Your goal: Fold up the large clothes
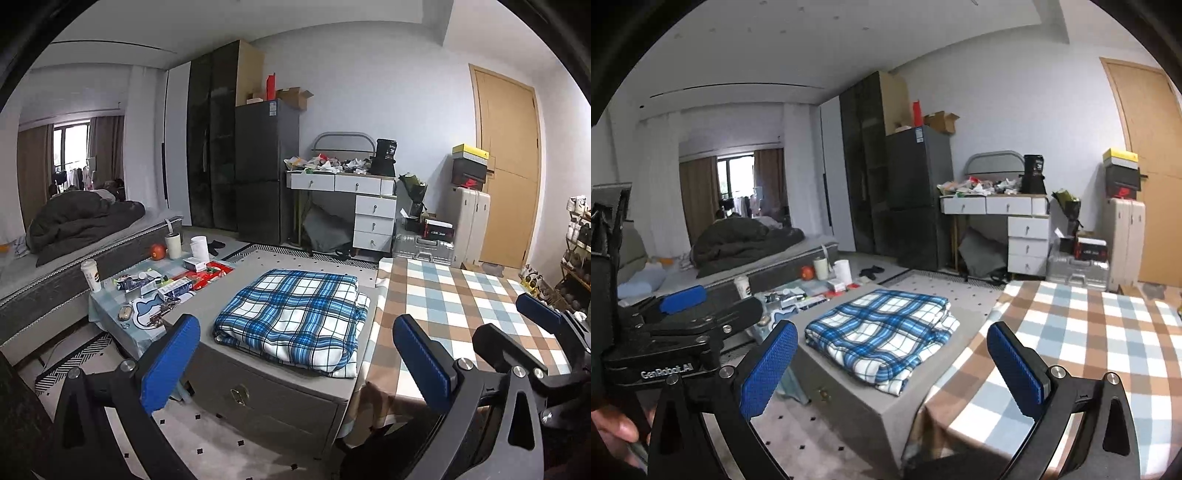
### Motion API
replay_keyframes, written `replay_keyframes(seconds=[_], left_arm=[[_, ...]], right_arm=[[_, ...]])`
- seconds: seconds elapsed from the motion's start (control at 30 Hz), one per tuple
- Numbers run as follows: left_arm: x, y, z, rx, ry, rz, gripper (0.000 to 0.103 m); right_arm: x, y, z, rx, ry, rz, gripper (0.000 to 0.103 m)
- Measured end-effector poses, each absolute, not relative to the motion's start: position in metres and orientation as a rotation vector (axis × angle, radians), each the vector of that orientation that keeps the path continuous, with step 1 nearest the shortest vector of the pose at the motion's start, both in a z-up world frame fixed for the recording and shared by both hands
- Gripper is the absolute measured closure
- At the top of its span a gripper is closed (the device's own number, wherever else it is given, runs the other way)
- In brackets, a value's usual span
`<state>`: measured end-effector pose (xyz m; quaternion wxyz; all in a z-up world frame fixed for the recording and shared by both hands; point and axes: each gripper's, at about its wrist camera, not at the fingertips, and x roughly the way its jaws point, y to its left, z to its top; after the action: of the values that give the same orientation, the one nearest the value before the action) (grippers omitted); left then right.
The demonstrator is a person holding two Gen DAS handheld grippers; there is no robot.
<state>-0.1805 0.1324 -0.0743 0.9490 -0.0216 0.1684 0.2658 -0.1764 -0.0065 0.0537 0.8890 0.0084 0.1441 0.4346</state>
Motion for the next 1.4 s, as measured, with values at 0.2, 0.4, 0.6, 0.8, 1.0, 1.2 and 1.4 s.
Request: replay_keyframes(seconds=[0.2, 0.4, 0.6, 0.8, 1.0, 1.2, 1.4], left_arm=[[-0.185, 0.129, -0.077, -0.040, 0.334, 0.531, 0.001], [-0.186, 0.131, -0.076, -0.054, 0.350, 0.507, 0.001], [-0.188, 0.128, -0.072, -0.037, 0.361, 0.514, 0.001], [-0.189, 0.127, -0.070, -0.039, 0.372, 0.509, 0.001], [-0.191, 0.127, -0.068, -0.043, 0.374, 0.508, 0.001], [-0.193, 0.126, -0.065, -0.047, 0.374, 0.489, 0.001], [-0.192, 0.125, -0.065, -0.043, 0.375, 0.492, 0.001]], right_arm=[[-0.184, -0.006, 0.054, 0.005, 0.270, 0.875, 0.000], [-0.181, -0.010, 0.053, 0.031, 0.292, 0.864, 0.000], [-0.181, -0.012, 0.052, 0.046, 0.296, 0.855, 0.000], [-0.186, -0.011, 0.052, 0.039, 0.292, 0.858, 0.000], [-0.189, -0.012, 0.053, 0.032, 0.283, 0.852, 0.000], [-0.190, -0.014, 0.053, 0.038, 0.286, 0.852, 0.000], [-0.187, -0.014, 0.053, 0.039, 0.303, 0.867, 0.000]])
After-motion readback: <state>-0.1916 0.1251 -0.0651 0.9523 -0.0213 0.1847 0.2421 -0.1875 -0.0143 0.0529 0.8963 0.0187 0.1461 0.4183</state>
